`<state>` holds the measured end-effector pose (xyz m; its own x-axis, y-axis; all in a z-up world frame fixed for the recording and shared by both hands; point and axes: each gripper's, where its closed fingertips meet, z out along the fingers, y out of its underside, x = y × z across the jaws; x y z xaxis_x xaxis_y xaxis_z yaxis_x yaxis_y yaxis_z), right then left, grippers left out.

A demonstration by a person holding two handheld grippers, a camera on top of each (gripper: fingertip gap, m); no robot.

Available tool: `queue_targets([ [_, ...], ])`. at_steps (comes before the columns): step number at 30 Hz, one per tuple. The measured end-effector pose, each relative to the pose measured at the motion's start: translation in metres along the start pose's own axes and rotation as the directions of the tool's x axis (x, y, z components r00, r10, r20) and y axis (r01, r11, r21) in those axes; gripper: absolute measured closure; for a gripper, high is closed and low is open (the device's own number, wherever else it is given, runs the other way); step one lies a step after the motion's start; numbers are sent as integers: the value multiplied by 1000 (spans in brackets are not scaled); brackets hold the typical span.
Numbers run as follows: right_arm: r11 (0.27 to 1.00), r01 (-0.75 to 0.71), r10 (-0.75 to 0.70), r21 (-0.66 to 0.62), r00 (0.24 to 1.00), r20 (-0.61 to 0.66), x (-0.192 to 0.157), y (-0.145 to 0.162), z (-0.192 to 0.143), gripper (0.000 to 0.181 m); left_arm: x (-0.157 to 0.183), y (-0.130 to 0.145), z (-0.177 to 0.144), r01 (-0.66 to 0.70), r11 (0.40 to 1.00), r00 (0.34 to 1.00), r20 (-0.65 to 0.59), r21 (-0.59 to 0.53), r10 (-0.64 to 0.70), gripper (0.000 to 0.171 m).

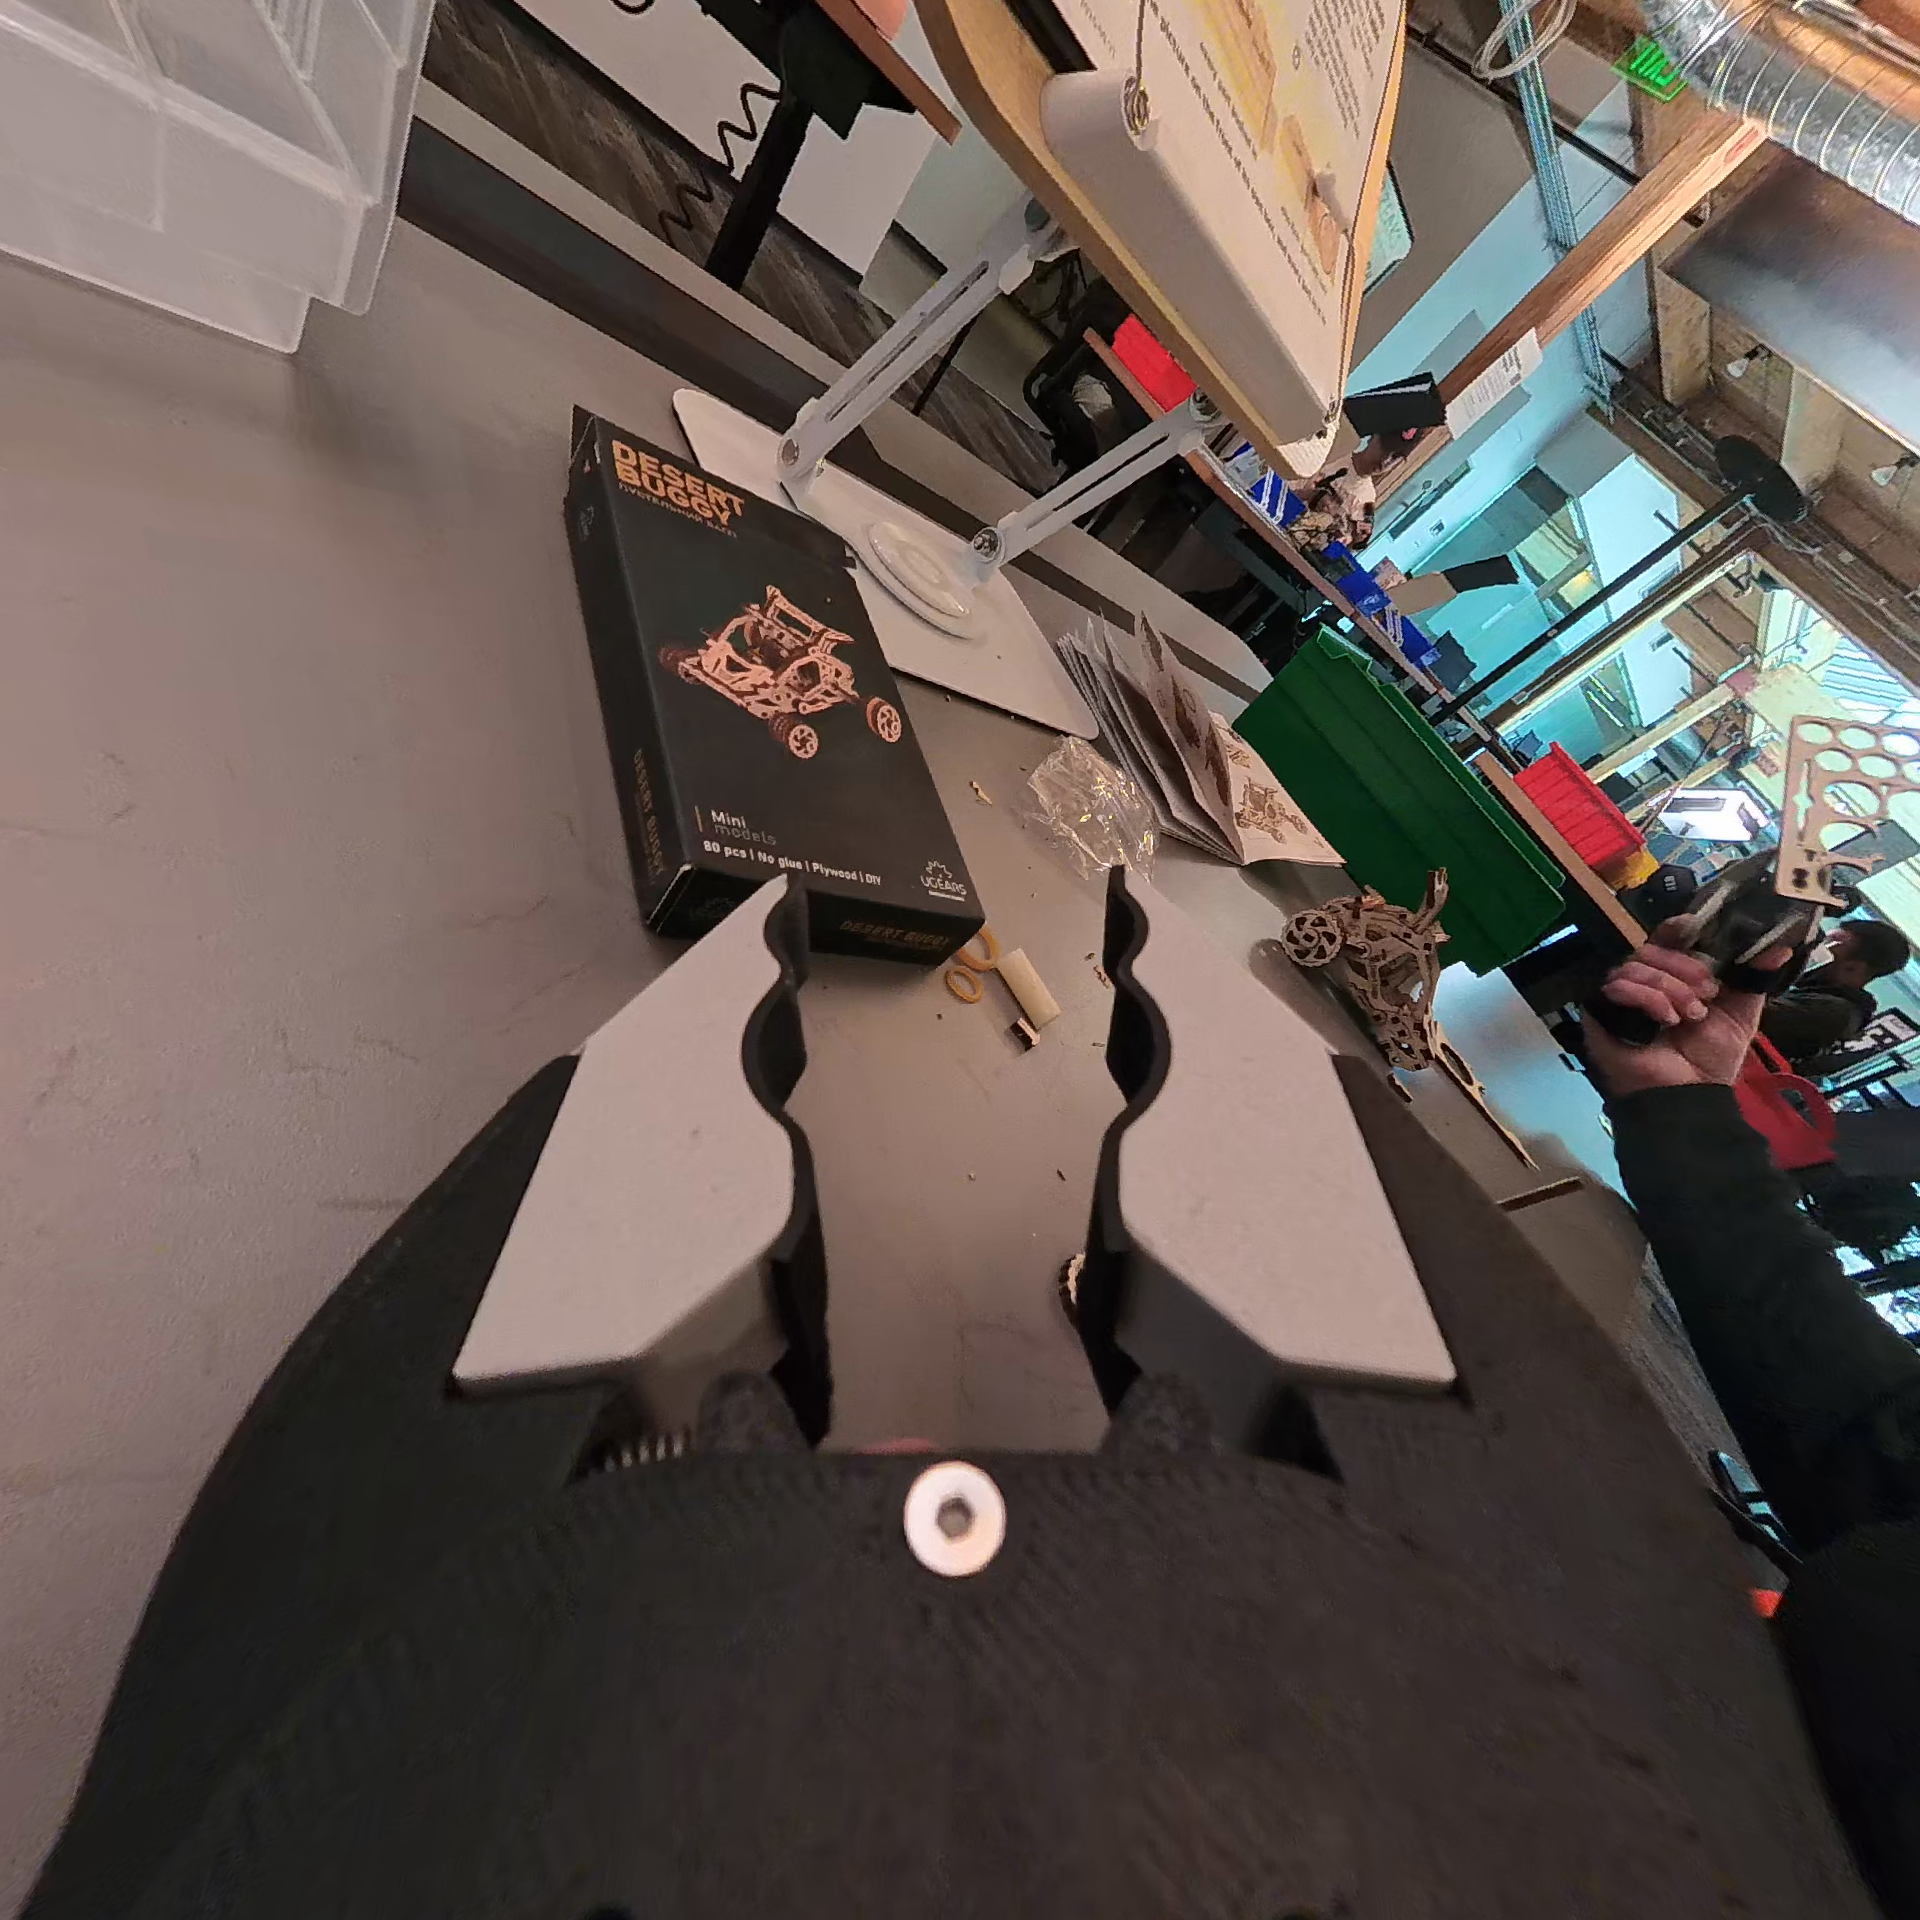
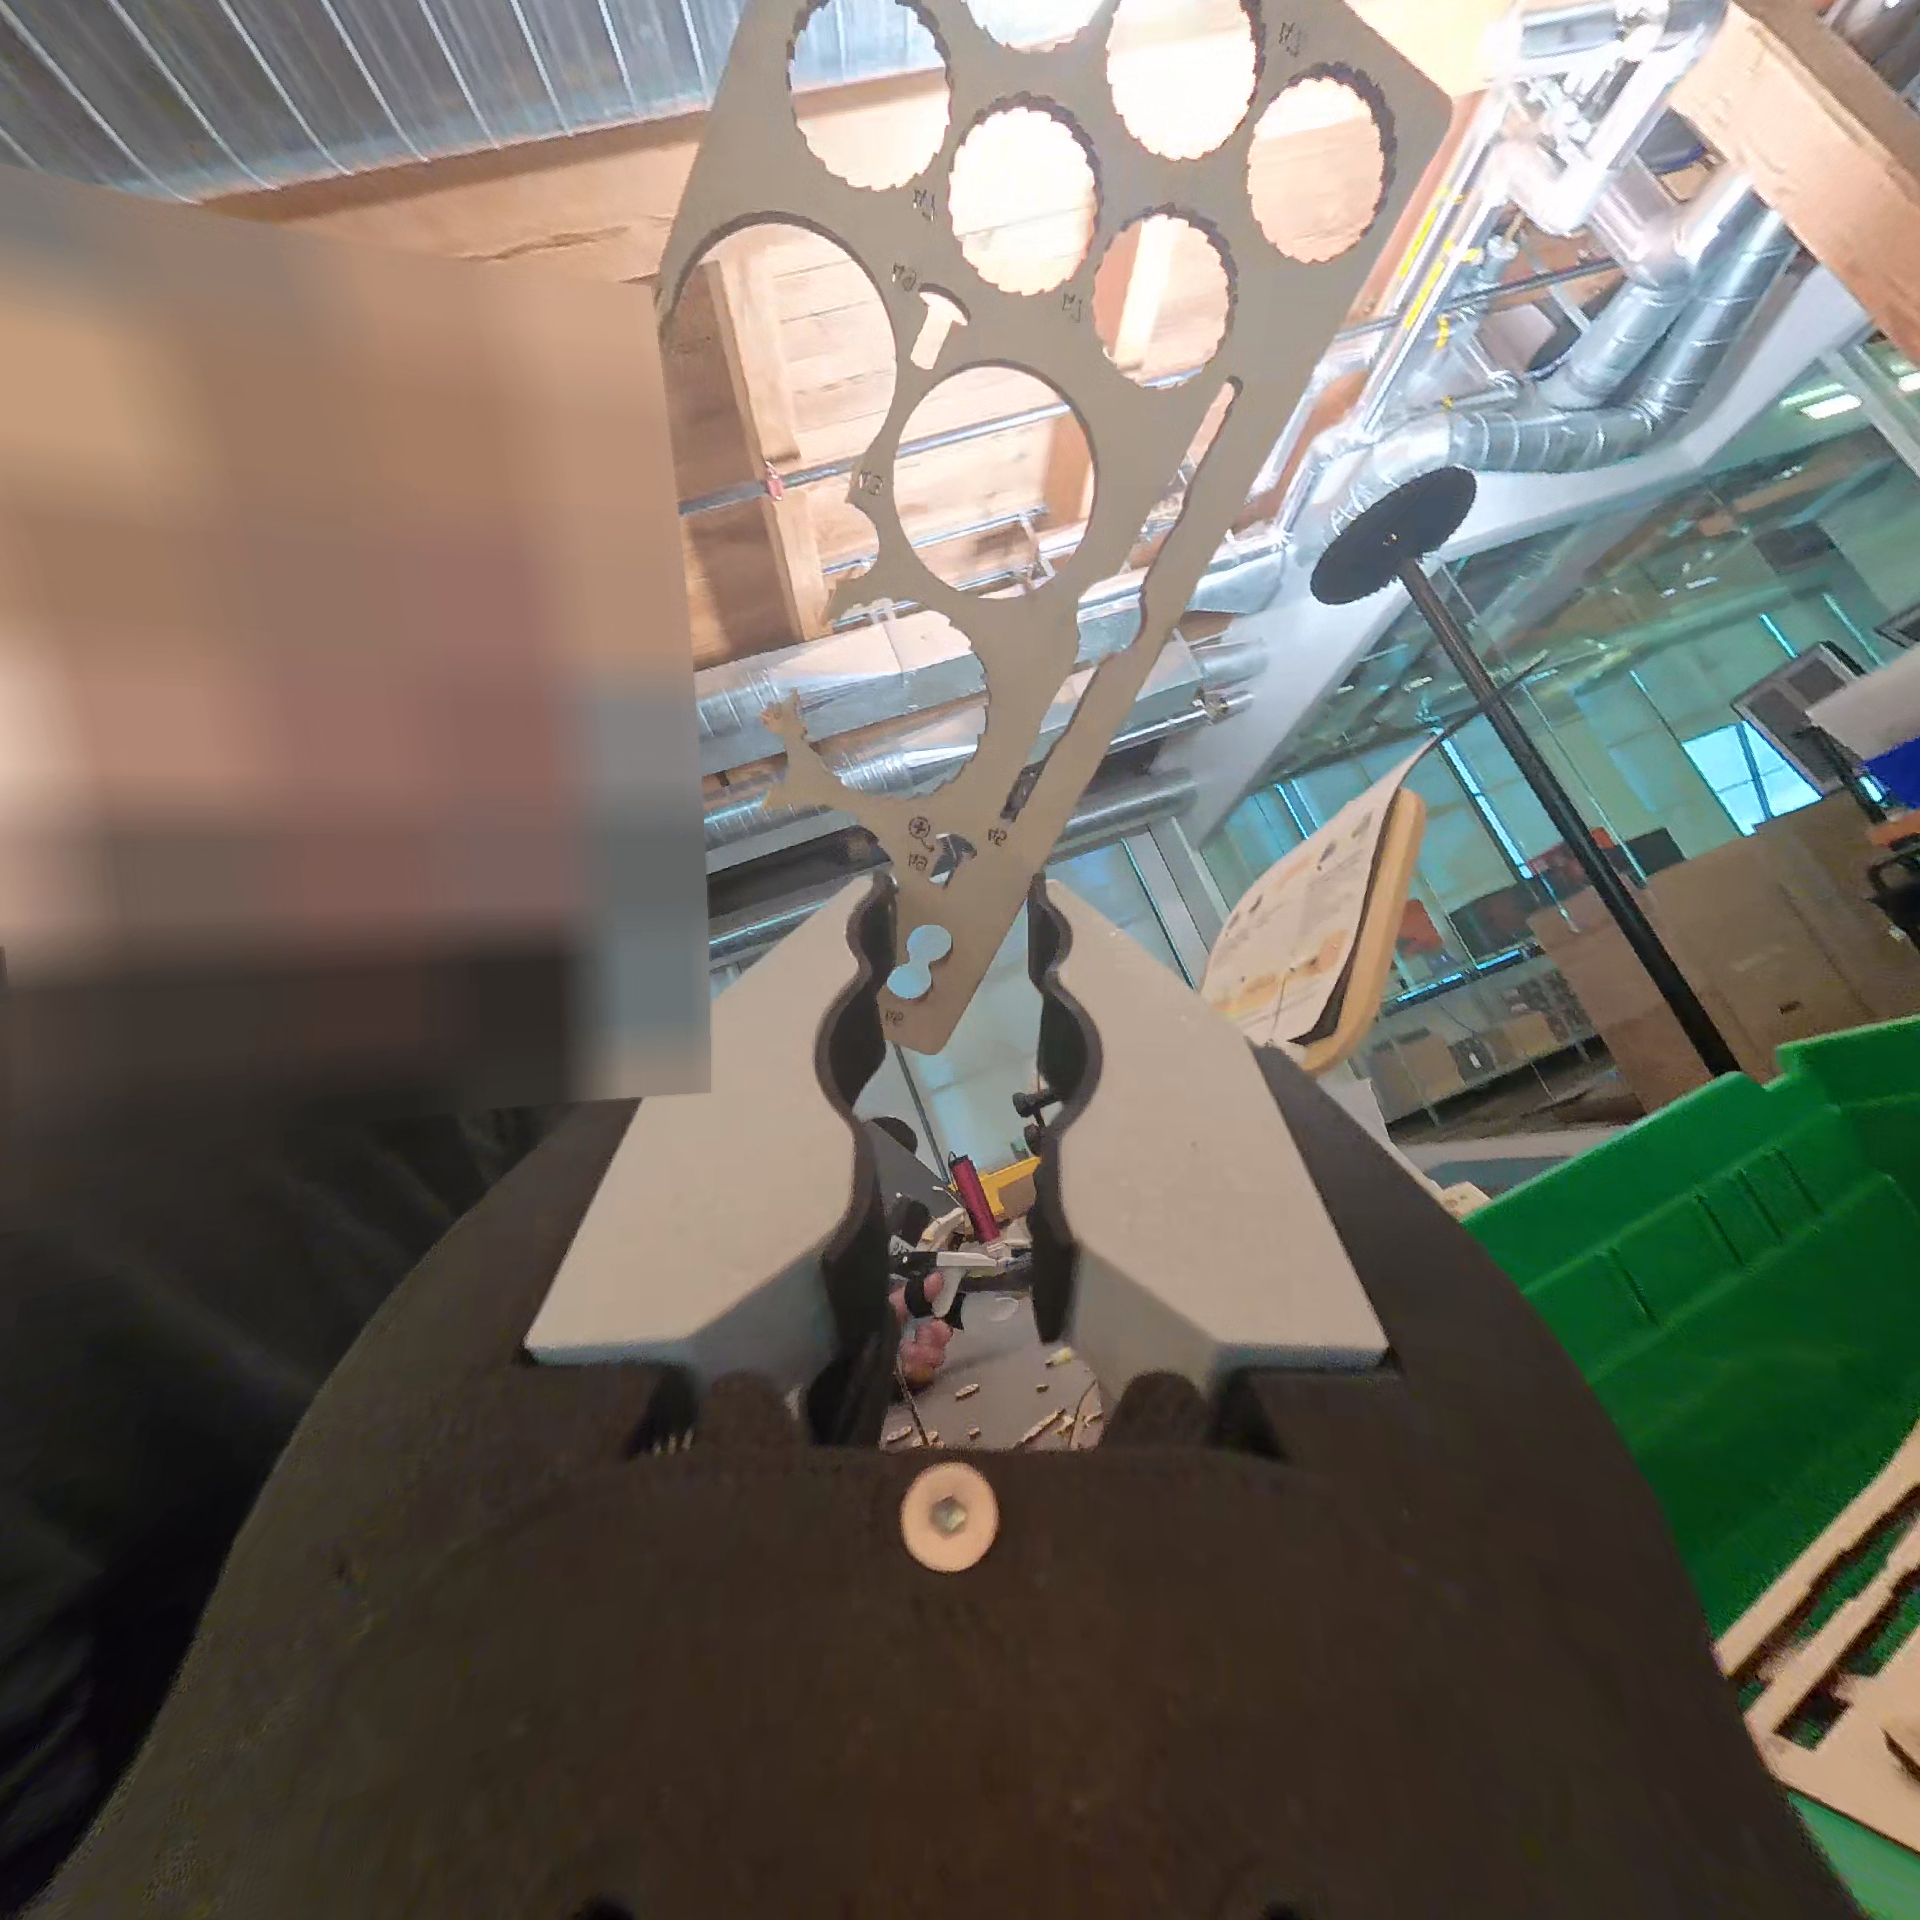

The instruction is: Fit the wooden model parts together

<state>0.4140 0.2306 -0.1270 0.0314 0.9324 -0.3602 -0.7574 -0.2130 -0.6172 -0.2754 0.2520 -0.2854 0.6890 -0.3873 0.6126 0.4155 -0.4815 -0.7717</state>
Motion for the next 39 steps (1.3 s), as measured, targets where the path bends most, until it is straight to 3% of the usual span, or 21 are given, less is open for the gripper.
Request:
queue_targets([
  [19,998,7,0,-55,992,128,-14,17,12,159,0,-1,-1,-3,1000,1000,-2,5,3,118],
  [39,996,10,3,-87,988,155,-19,29,16,159,1,0,-1,-4,1000,1000,-3,3,4,118],
])
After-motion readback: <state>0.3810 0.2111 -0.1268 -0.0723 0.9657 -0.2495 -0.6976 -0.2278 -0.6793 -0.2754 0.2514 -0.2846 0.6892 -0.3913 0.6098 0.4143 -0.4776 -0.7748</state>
